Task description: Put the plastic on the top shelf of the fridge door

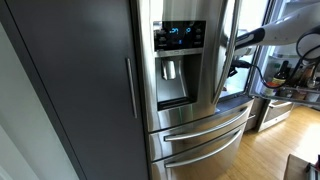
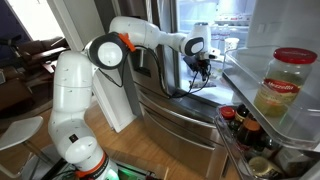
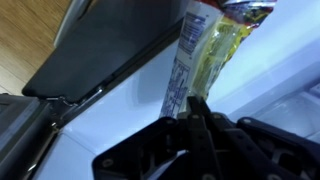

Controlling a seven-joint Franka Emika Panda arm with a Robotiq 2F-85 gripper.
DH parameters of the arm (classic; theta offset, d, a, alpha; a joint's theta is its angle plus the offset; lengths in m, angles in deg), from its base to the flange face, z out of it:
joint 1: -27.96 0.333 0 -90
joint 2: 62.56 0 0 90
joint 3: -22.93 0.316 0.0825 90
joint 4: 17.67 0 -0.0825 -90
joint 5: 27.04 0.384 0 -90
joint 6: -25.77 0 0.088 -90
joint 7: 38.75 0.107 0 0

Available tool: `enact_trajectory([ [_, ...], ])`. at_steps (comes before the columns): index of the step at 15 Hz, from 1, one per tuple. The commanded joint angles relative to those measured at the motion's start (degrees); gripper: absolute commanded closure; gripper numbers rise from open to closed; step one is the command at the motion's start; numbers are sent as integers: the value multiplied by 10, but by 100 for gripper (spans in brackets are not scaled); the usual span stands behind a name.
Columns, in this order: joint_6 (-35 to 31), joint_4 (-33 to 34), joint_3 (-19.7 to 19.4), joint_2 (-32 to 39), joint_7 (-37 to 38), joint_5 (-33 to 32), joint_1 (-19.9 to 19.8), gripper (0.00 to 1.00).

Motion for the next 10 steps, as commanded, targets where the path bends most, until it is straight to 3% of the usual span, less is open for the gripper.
enact_trajectory([
  [1, 60, -74, -16, -102, 15, -55, 12, 100],
  [9, 124, -156, -27, -262, 50, -176, 14, 100],
  [10, 120, -102, -26, -208, 30, -150, 3, 100],
])
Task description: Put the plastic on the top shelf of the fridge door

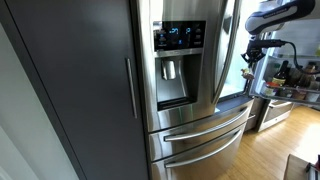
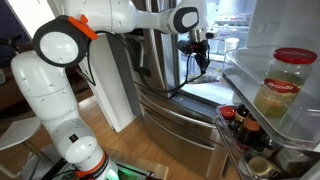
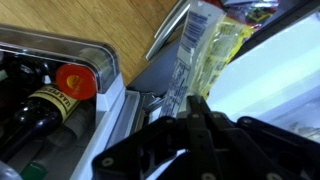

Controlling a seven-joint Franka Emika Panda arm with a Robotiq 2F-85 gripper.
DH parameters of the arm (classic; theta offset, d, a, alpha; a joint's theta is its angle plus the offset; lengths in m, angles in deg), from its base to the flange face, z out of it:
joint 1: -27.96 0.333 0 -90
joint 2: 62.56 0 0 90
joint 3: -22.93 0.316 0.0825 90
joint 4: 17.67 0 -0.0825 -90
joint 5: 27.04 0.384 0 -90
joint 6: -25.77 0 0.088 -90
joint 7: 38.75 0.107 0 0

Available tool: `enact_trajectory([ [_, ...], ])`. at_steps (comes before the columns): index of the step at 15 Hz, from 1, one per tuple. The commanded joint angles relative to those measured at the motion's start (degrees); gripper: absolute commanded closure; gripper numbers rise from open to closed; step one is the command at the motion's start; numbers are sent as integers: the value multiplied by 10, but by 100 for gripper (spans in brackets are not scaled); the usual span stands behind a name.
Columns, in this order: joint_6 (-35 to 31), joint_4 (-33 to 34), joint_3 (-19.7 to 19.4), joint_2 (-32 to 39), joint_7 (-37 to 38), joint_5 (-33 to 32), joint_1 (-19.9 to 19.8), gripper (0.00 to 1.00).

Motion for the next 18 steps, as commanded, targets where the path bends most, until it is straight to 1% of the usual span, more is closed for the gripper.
enact_trajectory([
  [1, 4, -2, 0, -9, -1, 0, -1, 99],
  [6, 3, 0, 1, 1, -1, 0, -1, 99],
  [7, 3, 0, 4, -5, -6, 0, 1, 100],
  [9, 25, 11, 8, -21, -8, -12, 7, 100],
  [12, 54, 39, 11, -49, 0, -54, 14, 100],
  [15, 99, 73, 15, -65, -3, -86, 16, 100],
  [18, 144, 77, 22, -96, 1, -104, 18, 100],
])
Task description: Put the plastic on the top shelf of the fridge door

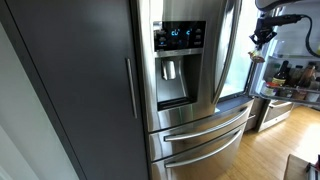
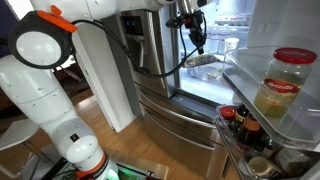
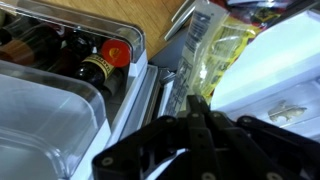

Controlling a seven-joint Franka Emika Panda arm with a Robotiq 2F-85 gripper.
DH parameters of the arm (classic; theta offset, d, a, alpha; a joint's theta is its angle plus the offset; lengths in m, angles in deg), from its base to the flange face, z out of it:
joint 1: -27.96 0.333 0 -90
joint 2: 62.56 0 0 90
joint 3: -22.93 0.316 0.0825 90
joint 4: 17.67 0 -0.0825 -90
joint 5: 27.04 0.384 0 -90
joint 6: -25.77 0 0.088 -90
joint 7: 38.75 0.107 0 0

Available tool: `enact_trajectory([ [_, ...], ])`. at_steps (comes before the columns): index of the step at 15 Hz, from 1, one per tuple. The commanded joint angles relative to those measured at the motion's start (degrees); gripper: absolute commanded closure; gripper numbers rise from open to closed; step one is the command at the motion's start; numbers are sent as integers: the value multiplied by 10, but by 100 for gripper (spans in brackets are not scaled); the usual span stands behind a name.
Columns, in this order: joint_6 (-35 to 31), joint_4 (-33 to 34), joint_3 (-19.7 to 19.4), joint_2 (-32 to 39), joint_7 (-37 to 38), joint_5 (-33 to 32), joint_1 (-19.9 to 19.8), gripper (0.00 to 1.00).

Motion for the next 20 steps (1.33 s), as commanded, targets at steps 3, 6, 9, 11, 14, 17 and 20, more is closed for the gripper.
enact_trajectory([
  [3, 41, 22, 9, -45, 3, -40, 0, 100],
  [6, 26, 43, 5, -58, 14, -58, -9, 100],
  [9, 5, 58, 1, -68, 14, -79, -17, 100],
  [11, -15, 57, -4, -73, -38, -88, -20, 100],
  [14, -28, 56, -11, -70, -121, -114, -24, 100],
  [17, -34, 55, -17, -64, -209, -148, -26, 100],
  [20, -55, 43, -18, -64, -279, -187, -24, 100],
])
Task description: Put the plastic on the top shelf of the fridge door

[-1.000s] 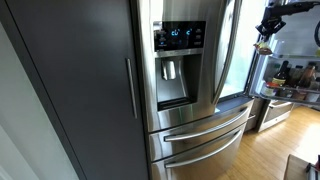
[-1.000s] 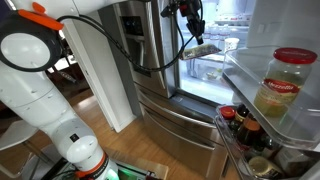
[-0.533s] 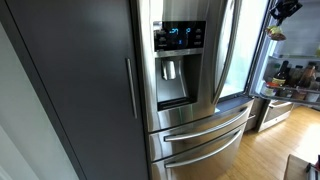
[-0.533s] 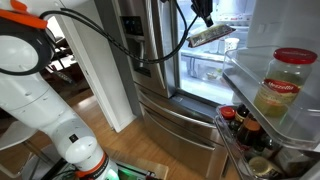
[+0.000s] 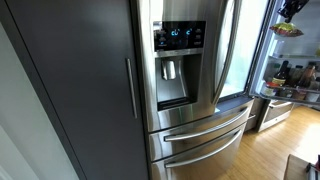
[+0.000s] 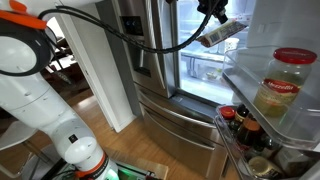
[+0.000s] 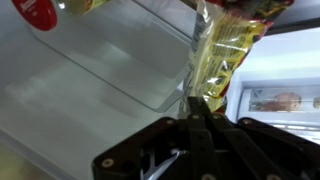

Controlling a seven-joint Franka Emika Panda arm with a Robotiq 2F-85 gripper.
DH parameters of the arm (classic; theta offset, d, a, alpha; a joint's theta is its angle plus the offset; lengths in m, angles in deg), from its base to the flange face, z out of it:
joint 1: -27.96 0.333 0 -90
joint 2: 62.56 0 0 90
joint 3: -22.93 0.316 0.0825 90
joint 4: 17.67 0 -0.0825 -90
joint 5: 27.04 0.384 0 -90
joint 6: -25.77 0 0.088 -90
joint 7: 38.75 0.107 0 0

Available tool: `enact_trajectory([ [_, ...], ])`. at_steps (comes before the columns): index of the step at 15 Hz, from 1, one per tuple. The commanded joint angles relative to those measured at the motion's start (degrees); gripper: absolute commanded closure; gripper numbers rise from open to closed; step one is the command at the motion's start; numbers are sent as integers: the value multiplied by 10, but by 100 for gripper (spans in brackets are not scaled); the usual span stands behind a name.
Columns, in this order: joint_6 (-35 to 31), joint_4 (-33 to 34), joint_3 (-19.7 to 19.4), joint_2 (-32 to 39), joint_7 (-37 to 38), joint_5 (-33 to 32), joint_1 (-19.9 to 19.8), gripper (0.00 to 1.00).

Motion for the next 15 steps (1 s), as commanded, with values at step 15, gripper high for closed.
enact_trajectory([
  [15, 17, 9, -5, 36, 18, -77, -11, 100],
])
